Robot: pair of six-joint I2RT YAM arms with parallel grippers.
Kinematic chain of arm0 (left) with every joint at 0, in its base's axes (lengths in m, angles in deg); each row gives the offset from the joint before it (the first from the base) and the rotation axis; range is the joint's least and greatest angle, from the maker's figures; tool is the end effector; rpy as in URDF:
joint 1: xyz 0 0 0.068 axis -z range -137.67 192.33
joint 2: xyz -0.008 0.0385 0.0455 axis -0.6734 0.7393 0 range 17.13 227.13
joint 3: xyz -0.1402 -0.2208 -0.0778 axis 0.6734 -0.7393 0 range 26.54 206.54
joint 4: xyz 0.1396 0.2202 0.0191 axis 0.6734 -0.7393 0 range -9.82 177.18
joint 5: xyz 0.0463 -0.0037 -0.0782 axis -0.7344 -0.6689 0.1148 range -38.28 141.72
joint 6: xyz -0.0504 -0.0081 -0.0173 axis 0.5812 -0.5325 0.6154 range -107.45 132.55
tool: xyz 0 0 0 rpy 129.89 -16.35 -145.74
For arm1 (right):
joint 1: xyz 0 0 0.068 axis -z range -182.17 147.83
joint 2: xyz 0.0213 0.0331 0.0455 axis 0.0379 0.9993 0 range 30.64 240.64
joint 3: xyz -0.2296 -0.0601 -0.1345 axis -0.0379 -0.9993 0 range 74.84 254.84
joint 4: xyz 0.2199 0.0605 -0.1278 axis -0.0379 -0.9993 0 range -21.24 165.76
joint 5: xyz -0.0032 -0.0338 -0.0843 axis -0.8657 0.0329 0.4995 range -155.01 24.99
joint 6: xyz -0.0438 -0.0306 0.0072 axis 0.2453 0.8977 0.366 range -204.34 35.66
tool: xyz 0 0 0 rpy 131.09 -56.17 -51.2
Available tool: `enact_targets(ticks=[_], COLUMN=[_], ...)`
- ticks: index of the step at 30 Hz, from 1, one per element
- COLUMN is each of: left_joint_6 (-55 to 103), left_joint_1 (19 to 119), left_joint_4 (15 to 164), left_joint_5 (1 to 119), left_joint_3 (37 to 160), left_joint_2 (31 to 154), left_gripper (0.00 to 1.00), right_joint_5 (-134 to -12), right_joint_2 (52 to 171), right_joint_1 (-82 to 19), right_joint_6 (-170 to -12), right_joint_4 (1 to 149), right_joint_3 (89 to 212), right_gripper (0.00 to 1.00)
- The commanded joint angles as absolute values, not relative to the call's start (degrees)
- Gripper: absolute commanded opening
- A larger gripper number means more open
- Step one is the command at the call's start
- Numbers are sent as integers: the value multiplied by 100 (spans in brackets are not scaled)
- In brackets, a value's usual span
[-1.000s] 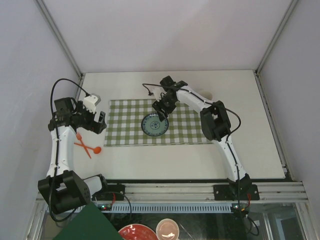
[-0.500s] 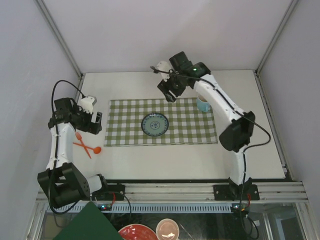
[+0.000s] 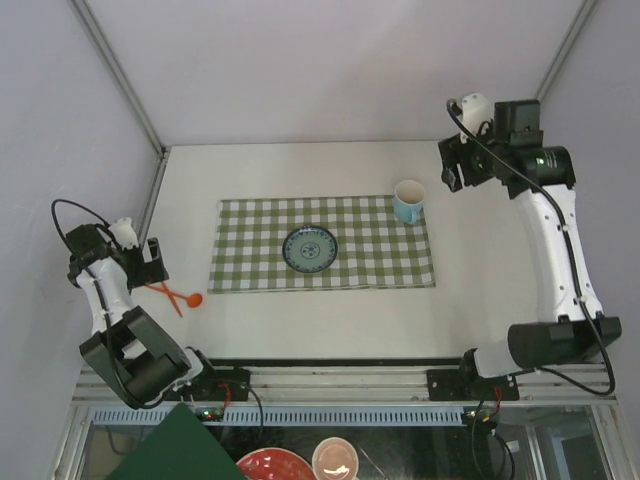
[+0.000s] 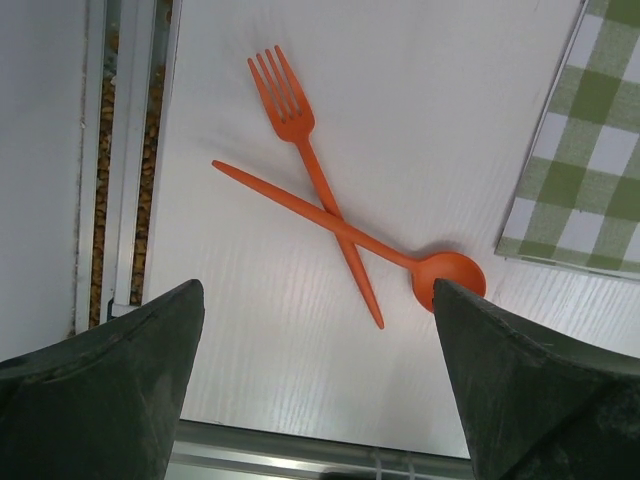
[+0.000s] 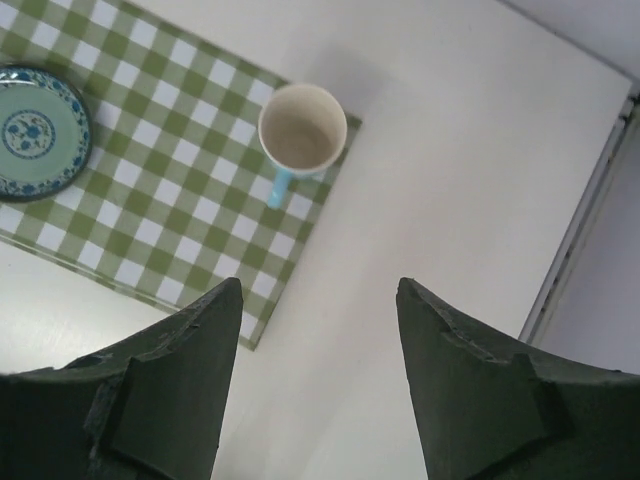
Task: Set the dinner table for one person
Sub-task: Pick up the spoon from the center of the board.
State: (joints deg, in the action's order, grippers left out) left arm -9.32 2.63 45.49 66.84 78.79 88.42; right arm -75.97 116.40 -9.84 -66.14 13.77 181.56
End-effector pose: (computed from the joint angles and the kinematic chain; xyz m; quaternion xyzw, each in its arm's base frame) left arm 0.1903 0.1457 0.2458 -0.1158 0.9527 0.0189 0.2803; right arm 0.2865 0.0454 0.4489 -0.2413 0.8741 0.0487 0.4187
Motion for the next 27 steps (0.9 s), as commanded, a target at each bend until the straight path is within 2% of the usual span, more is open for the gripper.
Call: enact_targets(ticks=[1,5,11,18,21,25,27], left_joint_6=[-440,-668,-1860,-4167,-5884,-7887,-8513], left_joint_1=[167,168,185,175,173,164,167], left_joint_4=[4561,4328,4424,4115,3120,1462,894], left_joint_5=[6850,7046,7179,7305,7445,7133,7137], left_joint_3=[7908,8057,7813,7566,7950,9133,9782], left_joint_2=[9038,9361,9116,8802,9117,10156,10603], left_gripper=[100,100,100,100,100,100,93], right_joint_5=[-7910,-7900,-8192,-8419,-8309,-8129,-8020], right_joint_2=[10816,10440,10002,9899,9932,10012,10128], right_joint_1=[-698,-493,48,537,542,641,667], right_joint_6=[-6725,-6695,-6633,-6668,-6713,-6617,-6514], right_joint_4=[1849,2023,2198,1998,1885,1761,1616], right_joint_3=[17416,16670,15931,15859,15913,15910,15892], right_gripper=[63,63,62,62,62,61,60])
